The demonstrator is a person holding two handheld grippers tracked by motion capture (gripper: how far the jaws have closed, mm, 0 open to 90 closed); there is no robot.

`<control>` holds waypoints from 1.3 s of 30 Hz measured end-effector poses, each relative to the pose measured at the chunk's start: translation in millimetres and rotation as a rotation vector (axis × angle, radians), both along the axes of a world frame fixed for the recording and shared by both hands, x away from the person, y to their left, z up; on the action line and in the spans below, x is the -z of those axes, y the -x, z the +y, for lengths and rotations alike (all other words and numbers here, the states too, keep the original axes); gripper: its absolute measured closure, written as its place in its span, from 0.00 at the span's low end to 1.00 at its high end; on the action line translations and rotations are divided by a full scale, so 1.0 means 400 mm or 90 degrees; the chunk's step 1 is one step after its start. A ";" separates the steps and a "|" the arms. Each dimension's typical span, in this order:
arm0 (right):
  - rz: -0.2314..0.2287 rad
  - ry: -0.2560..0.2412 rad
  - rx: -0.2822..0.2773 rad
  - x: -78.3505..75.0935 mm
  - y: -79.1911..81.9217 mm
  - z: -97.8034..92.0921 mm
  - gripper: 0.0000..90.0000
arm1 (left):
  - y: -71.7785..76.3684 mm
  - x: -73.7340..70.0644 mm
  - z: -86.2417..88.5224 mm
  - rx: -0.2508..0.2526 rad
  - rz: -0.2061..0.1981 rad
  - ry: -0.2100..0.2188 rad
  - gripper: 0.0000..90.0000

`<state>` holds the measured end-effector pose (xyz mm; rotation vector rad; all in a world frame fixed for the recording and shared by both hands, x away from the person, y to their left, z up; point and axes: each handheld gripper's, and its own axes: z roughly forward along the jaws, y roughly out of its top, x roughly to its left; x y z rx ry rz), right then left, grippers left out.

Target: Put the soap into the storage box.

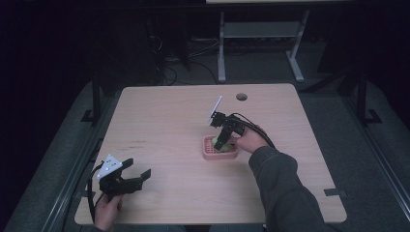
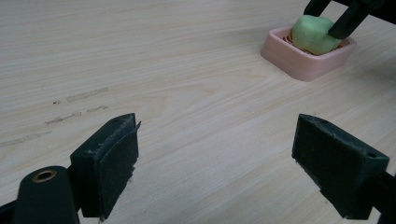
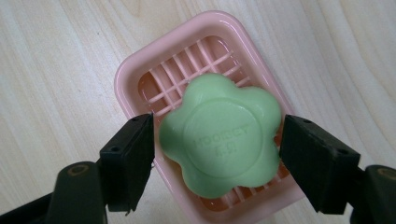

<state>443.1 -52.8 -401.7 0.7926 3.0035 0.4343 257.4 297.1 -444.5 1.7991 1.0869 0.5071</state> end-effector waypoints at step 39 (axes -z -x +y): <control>-0.014 -0.043 0.027 -0.031 0.024 -0.072 0.30 | 0.004 0.000 0.002 0.003 -0.001 0.001 0.16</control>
